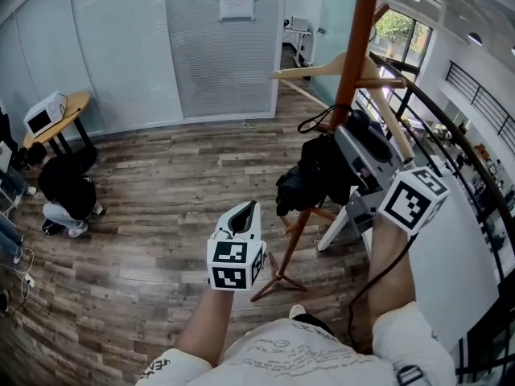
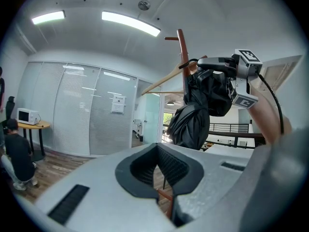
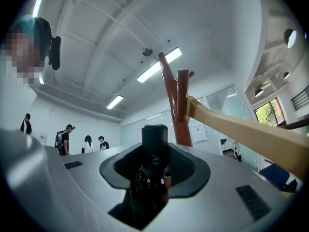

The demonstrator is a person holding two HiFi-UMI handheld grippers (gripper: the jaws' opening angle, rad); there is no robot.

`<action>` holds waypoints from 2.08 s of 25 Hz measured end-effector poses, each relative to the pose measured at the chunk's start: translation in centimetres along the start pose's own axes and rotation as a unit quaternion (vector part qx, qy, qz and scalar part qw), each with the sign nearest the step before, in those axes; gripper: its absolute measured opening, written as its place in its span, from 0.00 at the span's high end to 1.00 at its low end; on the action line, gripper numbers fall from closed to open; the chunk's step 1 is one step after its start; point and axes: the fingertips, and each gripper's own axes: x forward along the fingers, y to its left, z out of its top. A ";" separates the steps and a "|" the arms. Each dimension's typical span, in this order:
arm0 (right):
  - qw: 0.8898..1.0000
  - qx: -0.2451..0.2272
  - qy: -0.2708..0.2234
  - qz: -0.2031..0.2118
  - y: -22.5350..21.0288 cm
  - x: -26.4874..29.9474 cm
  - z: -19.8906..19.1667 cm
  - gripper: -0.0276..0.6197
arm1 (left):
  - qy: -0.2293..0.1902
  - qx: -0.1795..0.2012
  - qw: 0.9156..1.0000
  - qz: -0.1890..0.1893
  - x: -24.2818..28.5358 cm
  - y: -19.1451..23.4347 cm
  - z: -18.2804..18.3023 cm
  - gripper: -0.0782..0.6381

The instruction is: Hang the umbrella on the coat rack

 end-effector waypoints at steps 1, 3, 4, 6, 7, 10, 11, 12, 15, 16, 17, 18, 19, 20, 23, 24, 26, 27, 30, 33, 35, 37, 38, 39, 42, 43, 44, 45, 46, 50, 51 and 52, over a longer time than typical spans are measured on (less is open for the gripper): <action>1.000 0.001 0.001 -0.004 -0.1 -0.1 -0.2 0.71 | 0.001 0.001 1.000 -0.002 0.0 -0.1 -0.1 0.88; 1.000 0.001 0.005 -0.009 -0.2 -0.3 -0.5 0.71 | 0.003 0.002 1.000 -0.006 0.1 -0.5 -0.1 0.88; 1.000 0.001 0.007 -0.012 -0.2 -0.6 -0.7 0.71 | 0.004 0.003 1.000 -0.009 0.1 -0.7 -0.2 0.88; 1.000 0.004 0.010 -0.016 -0.5 -1.2 -1.2 0.71 | 0.006 0.005 1.000 -0.012 0.3 -1.2 -0.3 0.88; 1.000 0.007 0.011 -0.019 -0.6 -1.5 -1.5 0.71 | 0.007 0.006 1.000 -0.013 0.3 -1.4 -0.4 0.88; 0.999 0.017 0.011 -0.027 -1.0 -2.2 -2.2 0.71 | 0.010 0.006 1.000 -0.015 0.3 -1.6 -0.8 0.88; 0.999 0.021 0.012 -0.031 -1.2 -2.3 -2.4 0.71 | 0.010 0.006 1.000 -0.015 0.3 -1.5 -0.8 0.88; 0.999 0.024 0.013 -0.038 -1.4 -2.4 -2.7 0.71 | 0.011 0.006 1.000 -0.016 0.3 -1.5 -0.8 0.88; 0.998 0.026 0.016 -0.058 -2.3 -3.0 -3.3 0.71 | 0.015 0.008 1.000 -0.019 0.3 -2.1 -1.0 0.88; 0.998 0.022 0.017 -0.064 -2.5 -3.3 -3.5 0.71 | 0.016 0.009 1.000 -0.019 0.4 -2.3 -1.0 0.88; 0.997 0.017 0.020 -0.070 -2.7 -3.4 -3.8 0.71 | 0.017 0.009 1.000 -0.020 0.5 -2.4 -1.1 0.88; 0.997 0.012 0.024 -0.075 -3.0 -3.5 -4.0 0.71 | 0.018 0.009 1.000 -0.020 0.6 -2.5 -1.1 0.88; 0.996 0.008 0.029 -0.081 -3.2 -3.5 -4.3 0.71 | 0.019 0.009 1.000 -0.021 0.7 -2.5 -1.2 0.88; 0.996 0.006 0.034 -0.086 -3.5 -3.5 -4.6 0.71 | 0.021 0.008 1.000 -0.021 0.9 -2.6 -1.3 0.88; 0.994 0.014 0.048 -0.101 -4.1 -3.9 -6.1 0.71 | 0.028 0.009 0.999 -0.024 0.7 -2.8 -2.0 0.88; 0.993 0.019 0.052 -0.105 -4.1 -4.1 -6.9 0.71 | 0.030 0.010 0.999 -0.026 0.5 -2.7 -2.5 0.88; 0.991 0.028 0.061 -0.112 -3.8 -4.4 -9.0 0.71 | 0.031 0.011 0.999 -0.028 -0.2 -2.1 -3.6 0.88; 0.991 0.031 0.066 -0.115 -3.7 -4.5 -10.0 0.71 | 0.029 0.011 0.999 -0.028 -0.4 -1.8 -4.0 0.88; 0.989 0.036 0.087 -0.117 -4.1 -4.8 -11.7 0.71 | 0.019 0.007 1.000 -0.023 -0.4 -1.5 -3.7 0.88; 0.987 0.039 0.107 -0.115 -4.4 -4.7 -12.9 0.71 | 0.020 0.001 1.000 -0.022 -0.2 -1.5 -3.6 0.88; 0.985 0.040 0.120 -0.115 -4.3 -4.4 -14.2 0.71 | 0.024 -0.002 0.999 -0.024 -0.2 -1.2 -4.0 0.88; 0.983 0.041 0.134 -0.116 -4.1 -4.1 -15.5 0.71 | 0.026 -0.002 0.999 -0.025 -0.2 -1.1 -4.2 0.88; 0.983 0.042 0.140 -0.114 -4.1 -4.1 -15.9 0.71 | 0.027 -0.002 0.999 -0.024 -0.1 -1.2 -4.1 0.88; 0.982 0.044 0.146 -0.111 -4.2 -4.1 -16.1 0.71 | 0.027 -0.002 0.999 -0.022 -0.1 -1.5 -3.9 0.88; 0.982 0.048 0.153 -0.100 -4.2 -4.1 -16.4 0.71 | 0.031 -0.001 0.999 -0.018 0.3 -2.2 -3.4 0.88; 0.982 0.049 0.153 -0.096 -4.1 -3.9 -16.4 0.71 | 0.033 0.000 0.999 -0.016 0.3 -2.3 -3.3 0.88; 0.983 0.051 0.153 -0.092 -4.0 -3.8 -16.5 0.71 | 0.034 0.002 0.999 -0.014 0.3 -2.4 -3.3 0.88; 0.983 0.051 0.153 -0.089 -3.9 -3.7 -16.6 0.71 | 0.035 0.003 0.999 -0.012 0.2 -2.5 -3.1 0.88; 0.983 0.052 0.153 -0.087 -3.9 -3.6 -16.8 0.71 | 0.036 0.005 0.999 -0.010 0.1 -2.6 -3.0 0.88; 0.984 0.043 0.149 -0.086 -4.1 -3.4 -17.1 0.71 | 0.040 0.010 0.999 0.000 -0.2 -2.8 -3.2 0.88; 0.984 0.041 0.149 -0.088 -4.2 -3.4 -17.2 0.71 | 0.040 0.010 0.999 0.002 -0.3 -2.7 -3.4 0.88; 0.984 0.040 0.149 -0.091 -4.3 -3.5 -17.3 0.71 | 0.041 0.010 0.999 0.003 -0.4 -2.7 -3.5 0.88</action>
